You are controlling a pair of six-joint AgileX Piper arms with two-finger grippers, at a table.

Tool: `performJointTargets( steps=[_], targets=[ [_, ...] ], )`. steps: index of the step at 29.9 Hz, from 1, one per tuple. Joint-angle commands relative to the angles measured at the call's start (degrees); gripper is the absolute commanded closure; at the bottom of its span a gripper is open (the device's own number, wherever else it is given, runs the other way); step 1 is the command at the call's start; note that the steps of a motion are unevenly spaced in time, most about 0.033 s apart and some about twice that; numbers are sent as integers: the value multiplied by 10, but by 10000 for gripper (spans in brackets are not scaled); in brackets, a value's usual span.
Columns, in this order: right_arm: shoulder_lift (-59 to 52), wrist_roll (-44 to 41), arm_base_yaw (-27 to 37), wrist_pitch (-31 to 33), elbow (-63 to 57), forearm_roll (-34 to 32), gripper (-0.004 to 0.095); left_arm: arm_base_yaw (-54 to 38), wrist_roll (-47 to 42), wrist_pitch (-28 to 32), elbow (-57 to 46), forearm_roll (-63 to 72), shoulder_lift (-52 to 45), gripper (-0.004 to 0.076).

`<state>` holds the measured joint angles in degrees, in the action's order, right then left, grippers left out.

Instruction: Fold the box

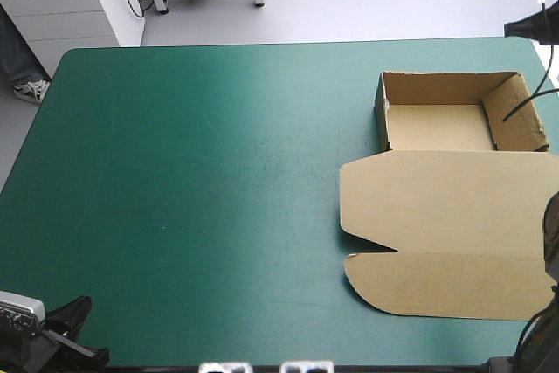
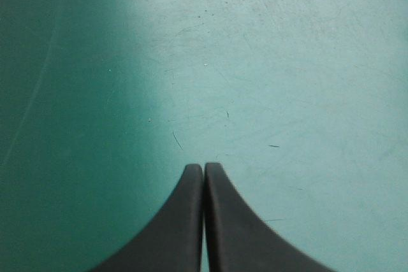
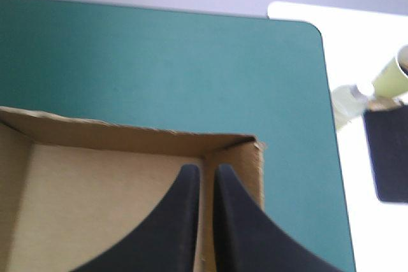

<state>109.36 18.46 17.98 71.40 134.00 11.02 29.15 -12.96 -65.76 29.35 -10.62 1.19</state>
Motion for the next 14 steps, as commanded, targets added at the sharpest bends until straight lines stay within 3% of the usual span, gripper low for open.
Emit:
performJointTargets(
  steps=[1, 7, 14],
  targets=[
    [-85, 15, 1, 3, 20, 75, 924, 3, -5, 33, 12, -7, 10, 732],
    [-168, 15, -49, 3, 5, 78, 924, 3, -5, 36, 12, -19, 10, 732],
    [-282, 37, -138, 3, -121, 76, 924, 3, -5, 80, 12, -18, 10, 732]
  ],
)
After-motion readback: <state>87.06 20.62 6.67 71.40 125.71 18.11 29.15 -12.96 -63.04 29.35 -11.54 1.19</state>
